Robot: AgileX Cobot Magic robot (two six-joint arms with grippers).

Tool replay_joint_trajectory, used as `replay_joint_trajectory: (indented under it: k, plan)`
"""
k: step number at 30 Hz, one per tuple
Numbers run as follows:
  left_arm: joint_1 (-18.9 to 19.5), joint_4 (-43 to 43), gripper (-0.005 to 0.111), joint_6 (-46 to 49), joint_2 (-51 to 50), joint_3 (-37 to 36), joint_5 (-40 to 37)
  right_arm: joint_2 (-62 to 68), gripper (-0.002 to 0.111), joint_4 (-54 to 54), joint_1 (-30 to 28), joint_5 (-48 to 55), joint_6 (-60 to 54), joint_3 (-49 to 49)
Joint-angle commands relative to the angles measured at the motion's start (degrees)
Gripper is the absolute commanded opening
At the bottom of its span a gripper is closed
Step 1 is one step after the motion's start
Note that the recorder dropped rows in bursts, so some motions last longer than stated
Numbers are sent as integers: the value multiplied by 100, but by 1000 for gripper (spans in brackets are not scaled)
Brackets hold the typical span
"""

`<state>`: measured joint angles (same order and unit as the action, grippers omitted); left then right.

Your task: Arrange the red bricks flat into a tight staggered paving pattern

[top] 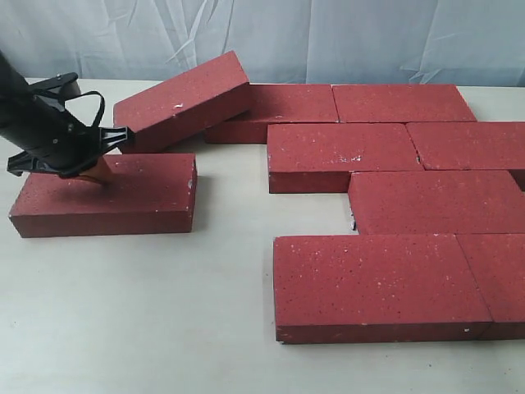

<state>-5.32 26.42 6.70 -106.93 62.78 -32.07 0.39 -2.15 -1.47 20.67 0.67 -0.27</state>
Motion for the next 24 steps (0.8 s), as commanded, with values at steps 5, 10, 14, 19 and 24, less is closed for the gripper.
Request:
replay_joint_trajectory:
  k: [5,10,14,19,24]
  plan:
    - [-54,-155,0,-6,531,64,-212,-39,-1,17,30,-51,-21,27]
    - [-12,-646,0,-17,885,64,-110,-39,-1,17,30,-51,-21,27]
    - [250,-911,0,-17,1039,64,-133,-39,-1,17,30,-51,-21,27]
    - [692,-1495,0,-17,1059,64,-230,-39,-1,6,30,-51,-21,27]
    - [1052,-2306,0,-31,1025,64,-230,-39,-1,6,30,-51,-21,27]
